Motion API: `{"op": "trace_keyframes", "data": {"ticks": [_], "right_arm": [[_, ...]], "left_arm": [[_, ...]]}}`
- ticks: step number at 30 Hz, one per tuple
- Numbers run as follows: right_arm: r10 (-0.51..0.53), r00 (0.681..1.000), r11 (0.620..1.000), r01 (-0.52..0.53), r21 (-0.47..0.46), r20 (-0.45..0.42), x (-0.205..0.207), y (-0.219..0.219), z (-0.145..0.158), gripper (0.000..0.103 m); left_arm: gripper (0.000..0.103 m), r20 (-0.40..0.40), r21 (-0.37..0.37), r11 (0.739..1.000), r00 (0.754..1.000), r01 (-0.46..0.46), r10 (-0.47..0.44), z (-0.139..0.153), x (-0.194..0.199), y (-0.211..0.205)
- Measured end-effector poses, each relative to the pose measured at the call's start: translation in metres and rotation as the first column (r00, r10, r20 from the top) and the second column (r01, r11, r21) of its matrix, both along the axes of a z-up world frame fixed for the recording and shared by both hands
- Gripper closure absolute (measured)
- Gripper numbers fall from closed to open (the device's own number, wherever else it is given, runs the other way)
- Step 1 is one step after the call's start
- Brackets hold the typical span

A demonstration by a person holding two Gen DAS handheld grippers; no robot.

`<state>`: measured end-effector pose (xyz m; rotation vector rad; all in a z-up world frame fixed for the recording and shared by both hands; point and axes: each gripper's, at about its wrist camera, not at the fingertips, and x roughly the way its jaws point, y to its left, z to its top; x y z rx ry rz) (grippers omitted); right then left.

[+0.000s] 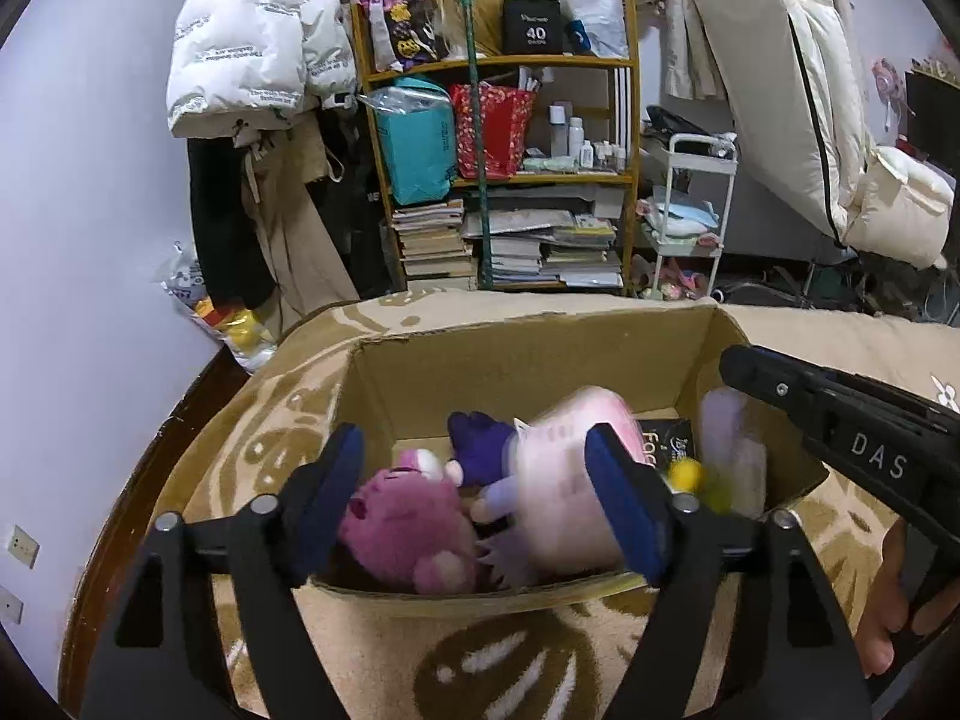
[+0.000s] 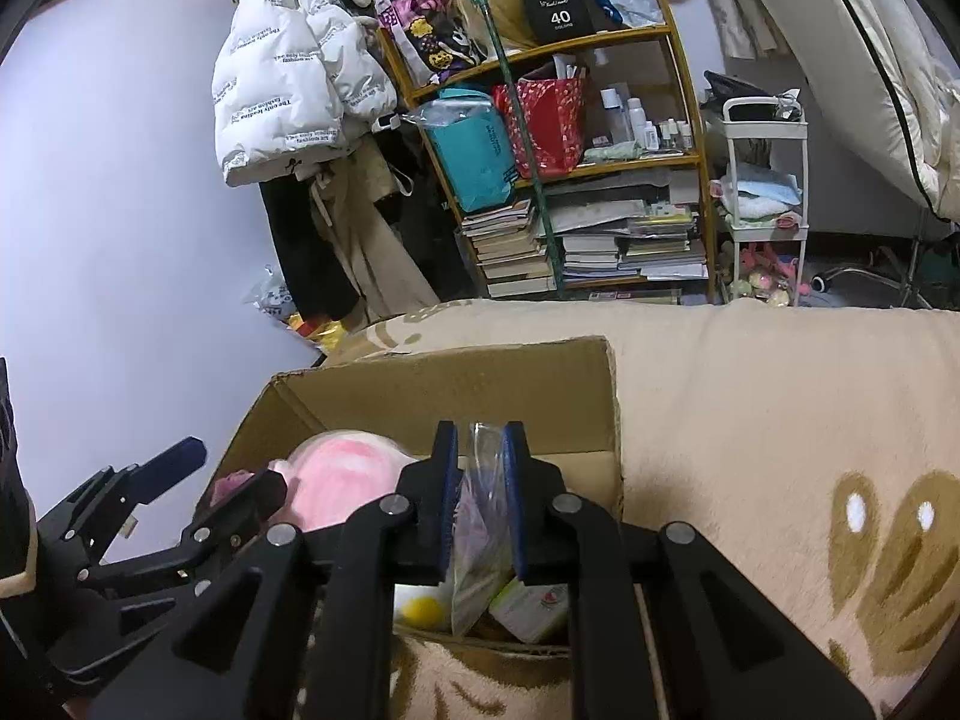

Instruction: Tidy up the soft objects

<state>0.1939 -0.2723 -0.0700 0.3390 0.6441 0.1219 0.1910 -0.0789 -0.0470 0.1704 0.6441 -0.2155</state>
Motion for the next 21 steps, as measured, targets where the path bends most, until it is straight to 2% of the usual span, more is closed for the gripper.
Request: {"op": "trace_keyframes", "data": {"ticks": [2, 6, 9, 11, 13, 17, 19, 21], "right_arm": [[0.012, 1.000, 1.000, -0.012, 0.013, 0.009, -0.002, 0.000, 0.002, 0.085], [0.010, 0.999, 1.000, -0.010, 0.020, 0.031, -0.010, 0.001, 0.010, 0.064], [0.001, 0.999, 0.999, -0.003, 0.036, 0.048, -0.019, 0.000, 0.020, 0.056], [-0.007, 0.998, 0.999, 0.004, 0.041, 0.064, -0.027, -0.001, 0.029, 0.050], [-0.009, 0.996, 0.999, 0.005, 0.044, 0.085, -0.036, -0.003, 0.038, 0.037], [0.012, 0.994, 0.999, -0.015, 0.030, 0.112, -0.054, -0.005, 0.057, 0.026], [0.006, 0.991, 1.000, -0.008, 0.020, 0.130, -0.066, -0.006, 0.065, 0.008], [0.000, 0.989, 1.000, -0.001, 0.010, 0.146, -0.077, -0.007, 0.072, 0.000]], "left_arm": [[0.024, -0.001, -0.011, 1.000, 1.000, -0.016, 0.016, 0.003, -0.002, 0.005], [0.020, -0.022, -0.038, 0.999, 0.999, -0.034, 0.033, 0.008, -0.007, 0.018], [0.020, -0.021, -0.040, 0.998, 0.999, -0.049, 0.049, 0.017, -0.020, 0.025], [0.016, -0.005, -0.032, 0.998, 0.998, -0.057, 0.057, 0.024, -0.031, 0.029], [0.011, 0.025, -0.019, 0.998, 0.997, -0.067, 0.067, 0.033, -0.043, 0.032], [0.003, 0.075, -0.032, 0.994, 0.991, -0.106, 0.108, 0.047, -0.066, 0.043], [0.003, 0.075, -0.048, 0.992, 0.990, -0.114, 0.117, 0.051, -0.077, 0.051], [0.003, 0.075, -0.053, 0.991, 0.989, -0.124, 0.128, 0.056, -0.086, 0.057]]}}
